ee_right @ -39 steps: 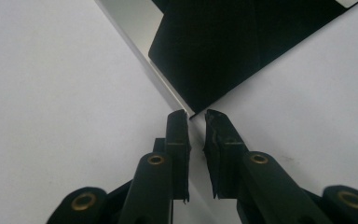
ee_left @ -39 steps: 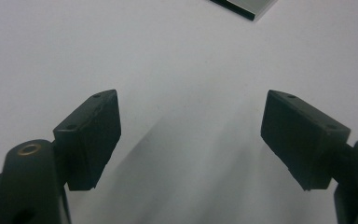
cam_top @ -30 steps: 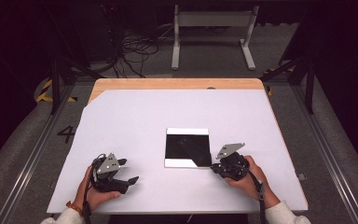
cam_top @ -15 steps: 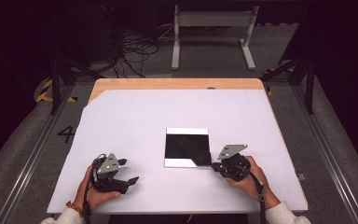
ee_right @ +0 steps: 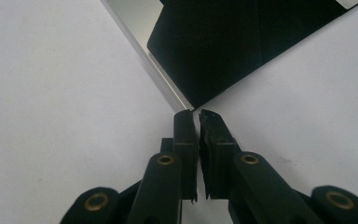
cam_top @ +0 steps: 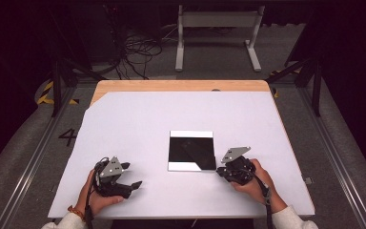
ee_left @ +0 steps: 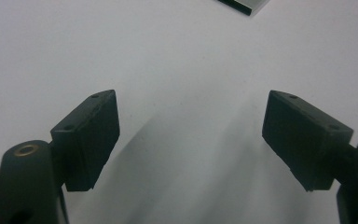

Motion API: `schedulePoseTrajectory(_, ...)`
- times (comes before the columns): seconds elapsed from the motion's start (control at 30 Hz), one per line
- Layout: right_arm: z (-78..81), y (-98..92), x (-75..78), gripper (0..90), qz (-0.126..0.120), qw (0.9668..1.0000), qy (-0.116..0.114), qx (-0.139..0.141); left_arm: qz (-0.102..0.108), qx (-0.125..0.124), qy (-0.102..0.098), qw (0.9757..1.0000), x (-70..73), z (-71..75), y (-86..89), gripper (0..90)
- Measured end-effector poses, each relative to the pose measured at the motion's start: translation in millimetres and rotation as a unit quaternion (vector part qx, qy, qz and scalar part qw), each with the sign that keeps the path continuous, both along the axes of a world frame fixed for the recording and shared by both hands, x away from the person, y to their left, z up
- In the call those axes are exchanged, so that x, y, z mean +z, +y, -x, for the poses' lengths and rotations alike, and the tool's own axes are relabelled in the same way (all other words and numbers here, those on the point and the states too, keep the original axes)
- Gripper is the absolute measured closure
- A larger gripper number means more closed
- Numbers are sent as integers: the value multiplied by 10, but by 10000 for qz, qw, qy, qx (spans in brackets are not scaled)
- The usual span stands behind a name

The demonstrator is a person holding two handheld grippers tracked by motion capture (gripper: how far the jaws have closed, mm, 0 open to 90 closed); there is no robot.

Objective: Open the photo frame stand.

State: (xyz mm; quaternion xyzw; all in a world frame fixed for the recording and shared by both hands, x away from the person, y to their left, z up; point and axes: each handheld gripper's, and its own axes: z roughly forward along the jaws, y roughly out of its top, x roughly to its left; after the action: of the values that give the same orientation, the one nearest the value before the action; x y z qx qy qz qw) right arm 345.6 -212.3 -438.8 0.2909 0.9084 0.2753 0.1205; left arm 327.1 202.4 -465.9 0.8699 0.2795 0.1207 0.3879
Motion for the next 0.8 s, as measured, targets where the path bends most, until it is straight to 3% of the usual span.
schedulePoseTrajectory(0.3, -25, 46, -7, 857, -61, 10000, -18, -43, -5, -1, 39, 10000, -10, -1, -15, 198)
schedulePoseTrajectory(0.6, -26, -20, 35, 843, -526, 9985, -32, -133, -25, 5, 49, 10000, -10, 2, -14, 198)
schedulePoseTrajectory(0.8, -18, -19, 75, 835, -935, 9951, -258, -203, -59, -19, 24, 10000, -9, -4, -20, 201)
